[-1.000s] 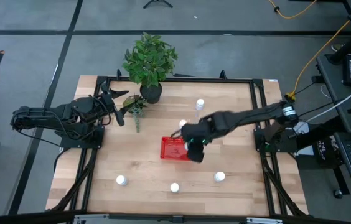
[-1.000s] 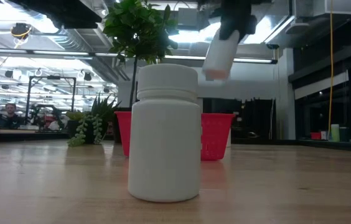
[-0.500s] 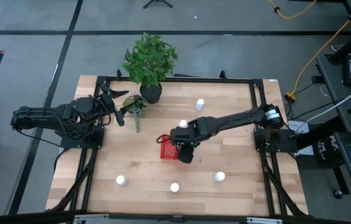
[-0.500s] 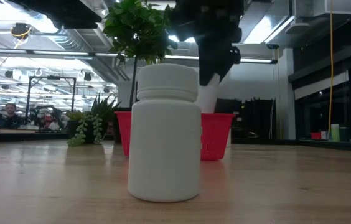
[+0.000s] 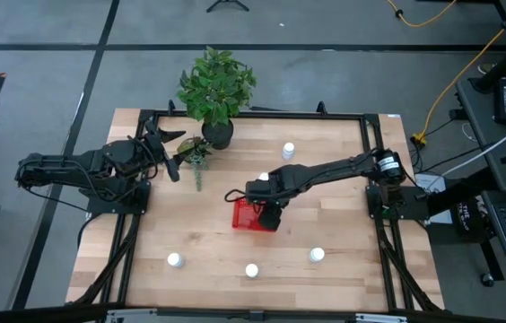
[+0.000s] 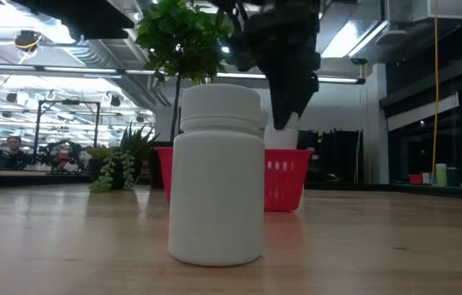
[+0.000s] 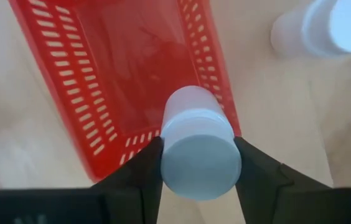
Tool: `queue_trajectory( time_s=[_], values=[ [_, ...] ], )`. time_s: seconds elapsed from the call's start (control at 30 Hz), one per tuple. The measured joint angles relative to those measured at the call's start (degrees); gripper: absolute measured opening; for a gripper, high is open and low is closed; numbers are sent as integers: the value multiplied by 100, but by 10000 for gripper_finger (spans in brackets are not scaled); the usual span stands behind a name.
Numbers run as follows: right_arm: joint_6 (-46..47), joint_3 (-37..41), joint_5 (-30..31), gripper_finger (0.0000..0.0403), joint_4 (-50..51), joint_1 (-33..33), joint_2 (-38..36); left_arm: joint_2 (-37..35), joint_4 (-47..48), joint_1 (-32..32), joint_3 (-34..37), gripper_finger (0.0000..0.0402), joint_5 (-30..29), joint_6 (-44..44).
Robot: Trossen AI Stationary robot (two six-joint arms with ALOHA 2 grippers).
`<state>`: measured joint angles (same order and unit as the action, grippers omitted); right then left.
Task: Pick and place pill bottles into a basket
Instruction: Put the white medicine bottle into the red basket
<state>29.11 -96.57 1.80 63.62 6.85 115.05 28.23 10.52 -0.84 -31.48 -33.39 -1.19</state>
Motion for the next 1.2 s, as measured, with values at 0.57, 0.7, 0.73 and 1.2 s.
queue_trajectory(
  time_s=[0.57,0.7,0.73,1.2],
  values=[
    [-383,48,6,152,49,-213,120,2,0,0,0,267,0,-2],
    [-485,50,6,152,-6,-225,287,0,0,0,0,267,0,-2],
    [-491,50,5,152,-22,-225,315,1,0,0,0,267,0,-2],
    [-336,50,-39,209,68,-238,456,2,0,0,0,267,0,-1]
  ],
)
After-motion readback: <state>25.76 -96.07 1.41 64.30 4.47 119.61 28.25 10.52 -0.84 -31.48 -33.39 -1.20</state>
